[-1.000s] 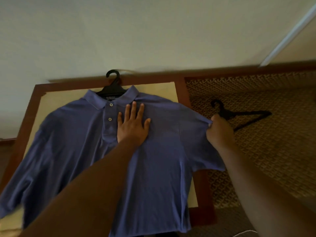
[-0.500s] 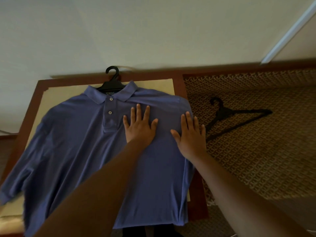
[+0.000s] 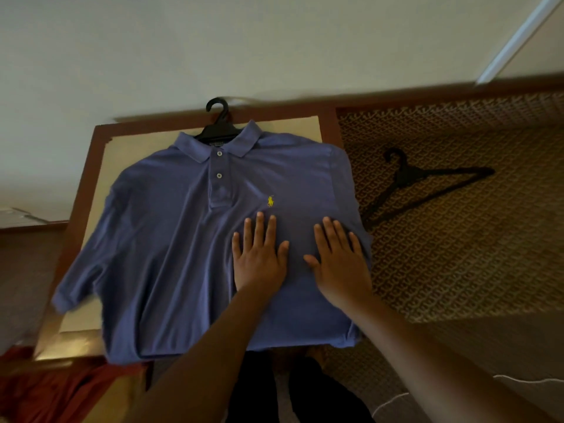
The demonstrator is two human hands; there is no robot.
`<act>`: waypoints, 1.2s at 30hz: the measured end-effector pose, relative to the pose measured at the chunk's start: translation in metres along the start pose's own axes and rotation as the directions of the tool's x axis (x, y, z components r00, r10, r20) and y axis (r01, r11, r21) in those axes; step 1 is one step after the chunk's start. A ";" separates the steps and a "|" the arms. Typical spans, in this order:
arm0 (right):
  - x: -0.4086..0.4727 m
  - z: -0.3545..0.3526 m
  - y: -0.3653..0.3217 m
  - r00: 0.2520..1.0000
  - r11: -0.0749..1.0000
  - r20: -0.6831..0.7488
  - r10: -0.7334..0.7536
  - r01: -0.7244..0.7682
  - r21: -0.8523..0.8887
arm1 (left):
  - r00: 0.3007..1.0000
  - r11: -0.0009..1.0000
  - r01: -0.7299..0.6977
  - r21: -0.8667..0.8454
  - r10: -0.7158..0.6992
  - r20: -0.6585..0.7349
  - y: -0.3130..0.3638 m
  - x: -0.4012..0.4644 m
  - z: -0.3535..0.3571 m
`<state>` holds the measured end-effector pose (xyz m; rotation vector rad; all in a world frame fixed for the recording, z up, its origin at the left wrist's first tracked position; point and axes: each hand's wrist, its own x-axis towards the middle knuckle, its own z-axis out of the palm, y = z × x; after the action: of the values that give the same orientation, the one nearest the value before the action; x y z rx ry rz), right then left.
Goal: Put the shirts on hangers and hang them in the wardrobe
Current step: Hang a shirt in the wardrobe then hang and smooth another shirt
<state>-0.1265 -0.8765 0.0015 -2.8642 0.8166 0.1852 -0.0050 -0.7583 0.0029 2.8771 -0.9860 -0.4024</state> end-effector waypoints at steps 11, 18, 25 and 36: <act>-0.092 -0.007 -0.032 0.972 0.977 -0.153 0.178 -0.156 0.147 | 0.996 0.996 -0.088 0.008 0.088 0.007 0.005 -0.081 0.007; -0.120 -0.009 -0.022 0.856 0.757 -0.025 0.517 -0.443 0.479 | 0.995 0.996 -0.085 0.037 0.083 0.063 0.004 -0.108 0.019; -0.120 -0.032 -0.003 0.774 0.242 0.220 0.594 -0.433 0.868 | 0.997 0.998 -0.063 0.030 0.061 0.049 0.006 -0.108 0.016; -0.109 -0.032 0.018 0.728 0.396 0.210 0.653 -0.564 0.724 | 0.994 0.996 -0.088 -0.025 0.090 0.061 -0.015 -0.110 0.004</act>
<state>-0.2259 -0.8418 0.0479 -1.6763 1.5186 -0.2086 -0.0809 -0.6793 0.0208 2.8040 -1.1076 -0.4950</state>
